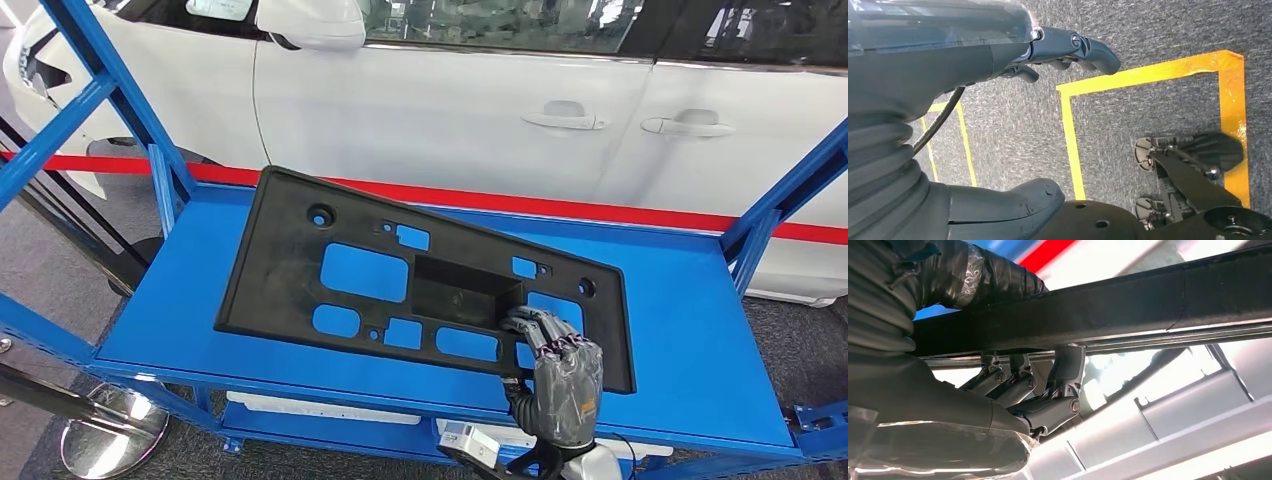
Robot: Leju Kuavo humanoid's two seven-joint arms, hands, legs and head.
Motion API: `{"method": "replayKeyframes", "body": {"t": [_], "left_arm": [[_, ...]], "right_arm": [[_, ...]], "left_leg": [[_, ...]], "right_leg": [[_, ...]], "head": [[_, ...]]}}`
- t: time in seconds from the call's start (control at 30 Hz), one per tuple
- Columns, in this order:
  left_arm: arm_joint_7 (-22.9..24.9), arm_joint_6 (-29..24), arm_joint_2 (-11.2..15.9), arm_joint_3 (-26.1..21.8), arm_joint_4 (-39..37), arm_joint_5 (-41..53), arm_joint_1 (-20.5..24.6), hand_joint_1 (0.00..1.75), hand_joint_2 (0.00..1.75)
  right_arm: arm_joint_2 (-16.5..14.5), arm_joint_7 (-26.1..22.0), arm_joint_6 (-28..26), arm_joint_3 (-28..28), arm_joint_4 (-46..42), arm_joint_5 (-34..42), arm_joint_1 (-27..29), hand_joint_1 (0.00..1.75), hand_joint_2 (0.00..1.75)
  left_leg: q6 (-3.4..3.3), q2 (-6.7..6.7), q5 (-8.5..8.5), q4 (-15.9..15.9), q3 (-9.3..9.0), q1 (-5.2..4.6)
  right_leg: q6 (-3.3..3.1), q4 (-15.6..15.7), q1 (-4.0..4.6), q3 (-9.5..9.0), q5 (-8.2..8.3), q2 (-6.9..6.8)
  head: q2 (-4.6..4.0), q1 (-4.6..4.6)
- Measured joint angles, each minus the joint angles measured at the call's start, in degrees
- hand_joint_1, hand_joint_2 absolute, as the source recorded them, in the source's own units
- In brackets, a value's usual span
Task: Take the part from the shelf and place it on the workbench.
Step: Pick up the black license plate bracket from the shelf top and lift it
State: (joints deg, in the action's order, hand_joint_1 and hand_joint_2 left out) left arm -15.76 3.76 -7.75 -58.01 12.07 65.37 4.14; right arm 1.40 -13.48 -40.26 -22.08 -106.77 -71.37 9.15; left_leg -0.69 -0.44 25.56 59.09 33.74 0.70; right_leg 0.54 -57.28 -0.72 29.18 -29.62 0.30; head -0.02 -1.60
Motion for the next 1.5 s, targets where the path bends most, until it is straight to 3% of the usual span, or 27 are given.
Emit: {"method": "replayKeyframes", "body": {"t": [0.7,1.5], "left_arm": [[0.1,0.4,0.0,0.0,0.0,0.4,-0.2,0.0,1.75],[-0.1,0.4,0.0,0.0,0.0,-0.4,-0.2,0.0,1.75]], "right_arm": [[0.2,-0.9,0.0,-1.5,-5.1,-0.8,0.4,1.75,1.75],[1.1,1.2,0.1,-3.4,-5.4,-0.6,0.2,1.75,1.75]], "left_leg": [[0.0,0.0,0.01,0.0,0.0,0.0],[0.0,0.0,0.01,0.0,0.0,0.0]], "right_leg": [[-0.01,0.0,0.0,0.0,-0.01,0.0],[-0.01,0.0,0.0,-0.01,-0.02,0.0]], "head": [[0.0,0.0],[0.0,0.0]]}}
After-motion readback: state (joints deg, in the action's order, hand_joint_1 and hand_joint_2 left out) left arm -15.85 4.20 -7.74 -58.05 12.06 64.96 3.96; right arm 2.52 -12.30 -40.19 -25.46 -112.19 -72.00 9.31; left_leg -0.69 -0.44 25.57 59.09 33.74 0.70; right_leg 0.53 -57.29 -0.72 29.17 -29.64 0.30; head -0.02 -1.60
